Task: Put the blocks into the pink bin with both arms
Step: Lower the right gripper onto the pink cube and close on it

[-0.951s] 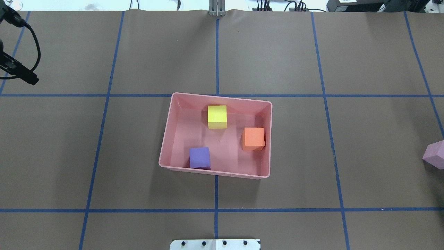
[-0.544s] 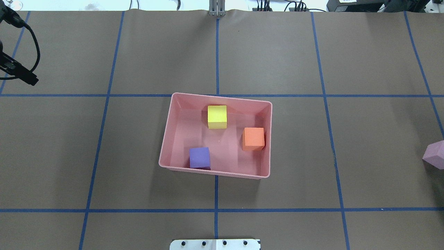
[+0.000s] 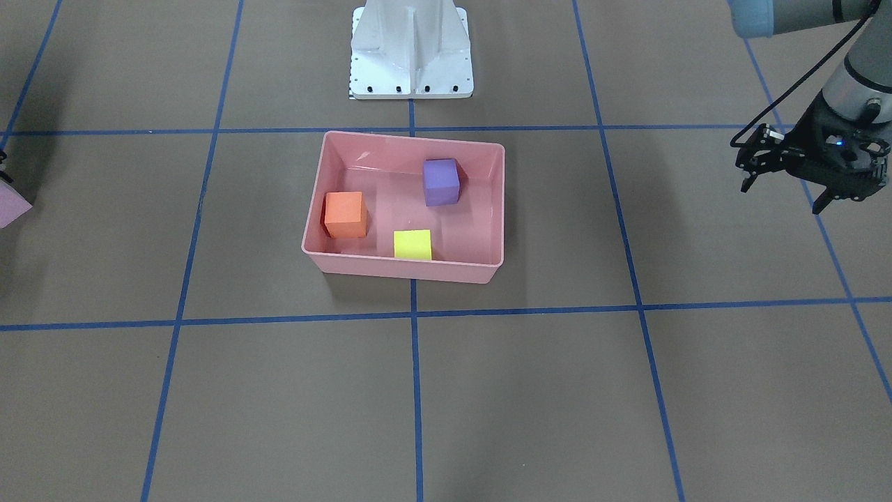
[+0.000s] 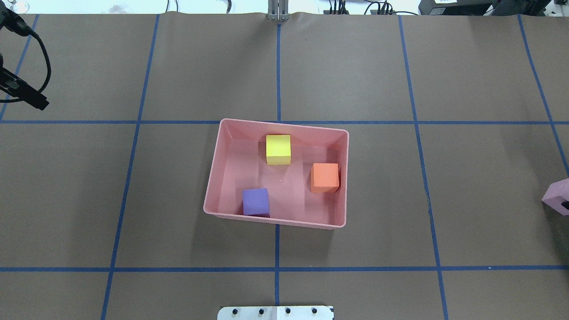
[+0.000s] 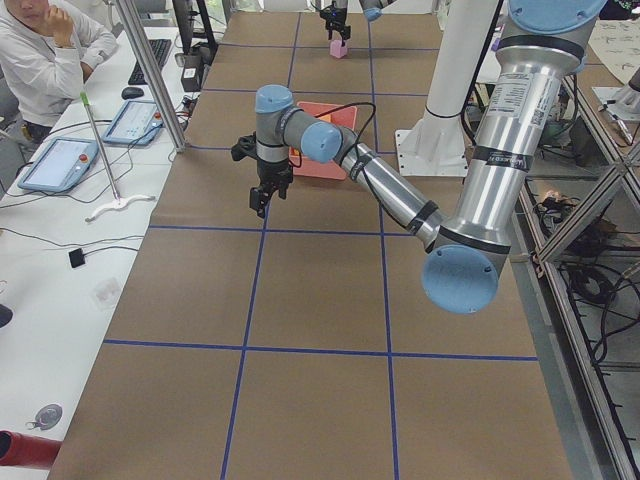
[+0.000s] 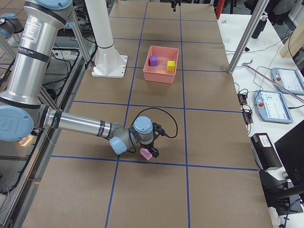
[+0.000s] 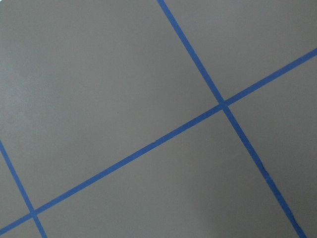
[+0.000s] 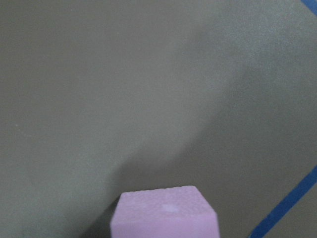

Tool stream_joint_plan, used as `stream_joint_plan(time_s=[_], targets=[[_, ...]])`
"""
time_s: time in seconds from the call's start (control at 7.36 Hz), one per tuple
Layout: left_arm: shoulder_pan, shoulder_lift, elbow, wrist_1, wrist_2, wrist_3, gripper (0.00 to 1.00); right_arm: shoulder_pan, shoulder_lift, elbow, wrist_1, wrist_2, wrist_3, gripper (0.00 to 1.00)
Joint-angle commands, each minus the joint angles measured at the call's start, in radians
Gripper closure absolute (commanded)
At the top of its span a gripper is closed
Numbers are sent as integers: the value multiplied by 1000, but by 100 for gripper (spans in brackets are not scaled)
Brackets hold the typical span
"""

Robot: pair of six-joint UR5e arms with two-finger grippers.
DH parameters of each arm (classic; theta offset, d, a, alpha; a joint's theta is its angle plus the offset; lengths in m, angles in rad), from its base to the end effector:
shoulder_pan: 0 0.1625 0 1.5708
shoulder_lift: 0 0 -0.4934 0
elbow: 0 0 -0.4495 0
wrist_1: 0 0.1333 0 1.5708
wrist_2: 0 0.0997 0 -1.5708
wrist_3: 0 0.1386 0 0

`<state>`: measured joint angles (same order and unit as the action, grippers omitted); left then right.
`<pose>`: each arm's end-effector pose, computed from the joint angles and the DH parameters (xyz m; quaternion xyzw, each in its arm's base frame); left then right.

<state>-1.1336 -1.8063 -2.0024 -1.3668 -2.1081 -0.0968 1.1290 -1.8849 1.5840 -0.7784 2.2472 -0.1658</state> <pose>0.2021 -0.5796 0.4262 0.1453 0.3076 0.2190 0.9145 -0.1357 -0.3957 0.8132 0.1830 -0.3503 -0.3507 0.8490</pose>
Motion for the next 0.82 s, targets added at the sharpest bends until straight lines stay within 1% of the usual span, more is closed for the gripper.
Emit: stream_joint_plan(time_s=[0.0,0.41,0.54,0.68], targets=[[0,-1,-1,0,0,-4,0,-8,0,-4,5,2,2,0],[2,-1,-1,0,-1,-6,0,-14,1,-27,4,-6,3,0],[2,-1,-1,0,-1,-6,0,-15,3,-26,4,-14,37,9],[0,-1,-1,0,-1,-6,0,-21,10,-26,4,-32,70,59]])
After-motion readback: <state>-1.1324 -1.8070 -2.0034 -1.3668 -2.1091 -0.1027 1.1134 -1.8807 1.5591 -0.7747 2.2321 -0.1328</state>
